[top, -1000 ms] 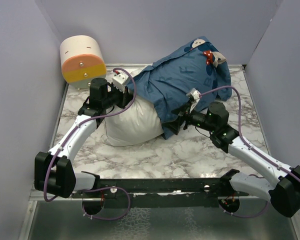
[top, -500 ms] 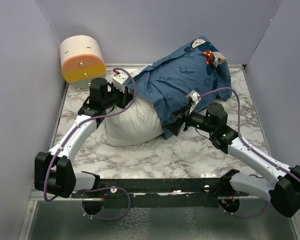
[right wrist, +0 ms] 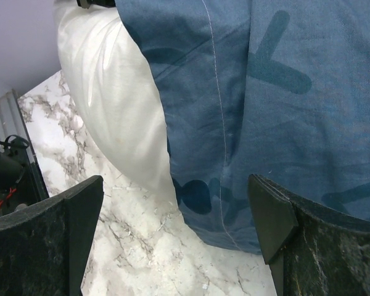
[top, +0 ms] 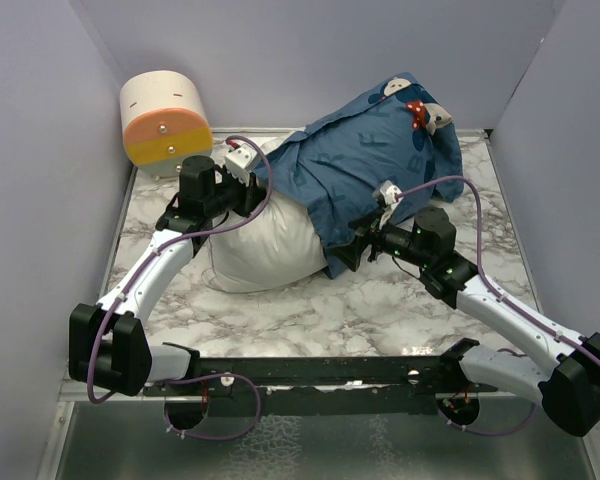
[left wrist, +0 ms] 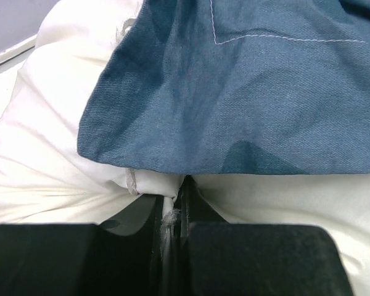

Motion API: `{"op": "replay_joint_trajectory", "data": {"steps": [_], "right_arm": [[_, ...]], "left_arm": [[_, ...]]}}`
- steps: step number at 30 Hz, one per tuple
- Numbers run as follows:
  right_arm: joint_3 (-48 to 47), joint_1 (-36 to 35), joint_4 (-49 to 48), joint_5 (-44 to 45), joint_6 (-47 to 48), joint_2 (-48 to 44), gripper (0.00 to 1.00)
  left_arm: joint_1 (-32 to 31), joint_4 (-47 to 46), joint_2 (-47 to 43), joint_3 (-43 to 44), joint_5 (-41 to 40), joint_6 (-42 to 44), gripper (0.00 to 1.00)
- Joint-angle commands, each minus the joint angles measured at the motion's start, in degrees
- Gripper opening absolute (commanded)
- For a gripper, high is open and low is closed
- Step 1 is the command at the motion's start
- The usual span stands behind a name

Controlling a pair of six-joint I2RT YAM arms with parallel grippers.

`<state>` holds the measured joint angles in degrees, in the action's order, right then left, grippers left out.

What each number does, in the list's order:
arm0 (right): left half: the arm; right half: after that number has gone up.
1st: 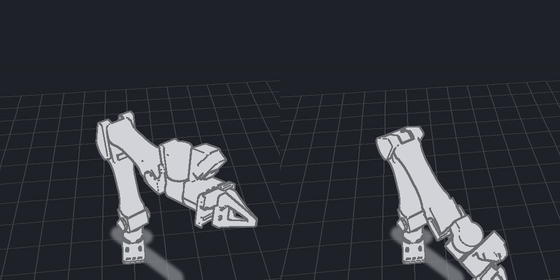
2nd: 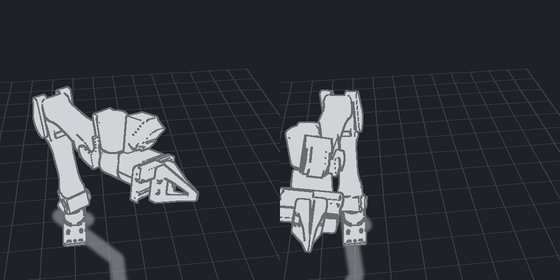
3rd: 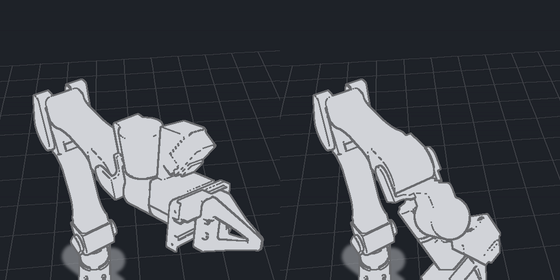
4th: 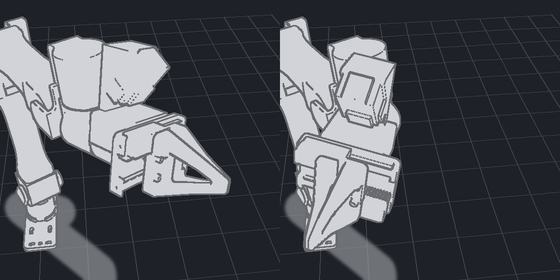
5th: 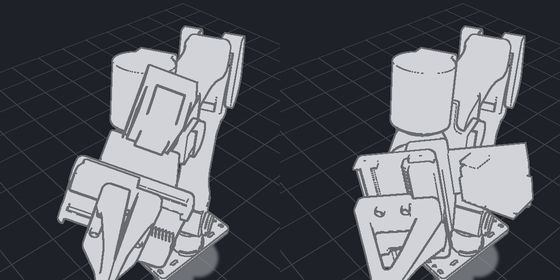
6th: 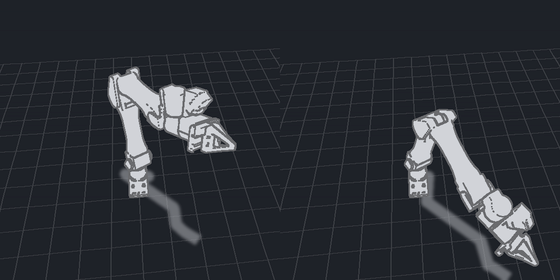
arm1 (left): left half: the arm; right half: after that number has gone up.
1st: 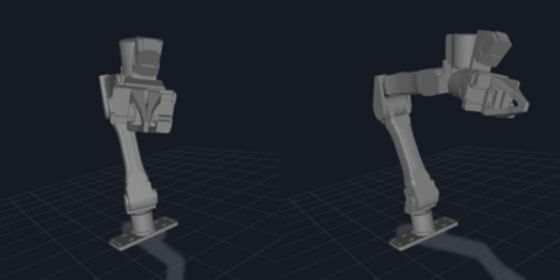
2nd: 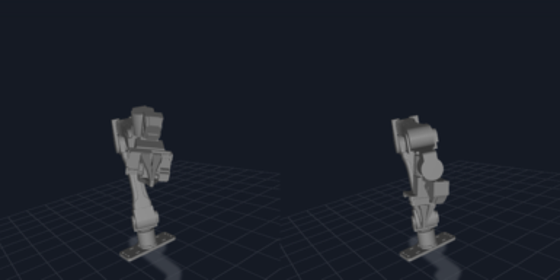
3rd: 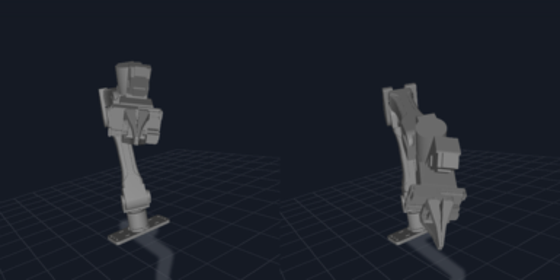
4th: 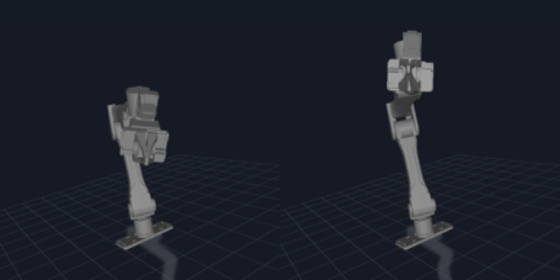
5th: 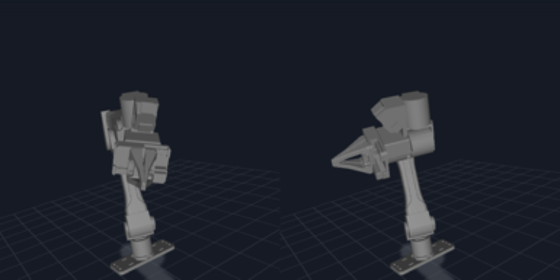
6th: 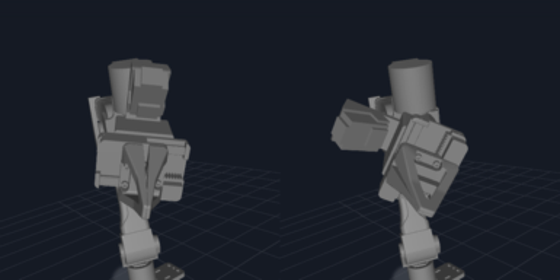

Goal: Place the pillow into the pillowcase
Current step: Stuff the pillow into the pillowcase.

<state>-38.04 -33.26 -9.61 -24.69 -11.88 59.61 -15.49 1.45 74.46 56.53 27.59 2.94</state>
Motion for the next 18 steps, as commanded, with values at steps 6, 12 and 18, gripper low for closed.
{"op": "replay_joint_trajectory", "data": {"steps": [6,12,18], "right_arm": [[0.47,0.03,1.22,1.91,1.96,-1.16,1.0],[0.43,0.03,1.26,2.19,2.08,-1.09,1.0],[0.35,0.03,1.42,2.25,1.96,-0.91,1.0]], "left_arm": [[-0.73,6.78,1.52,-1.49,1.07,-0.19,0.0],[-0.75,6.9,1.66,-1.51,1.2,-0.22,0.0],[-0.69,6.98,1.62,-1.34,1.26,-0.24,0.0]]}}
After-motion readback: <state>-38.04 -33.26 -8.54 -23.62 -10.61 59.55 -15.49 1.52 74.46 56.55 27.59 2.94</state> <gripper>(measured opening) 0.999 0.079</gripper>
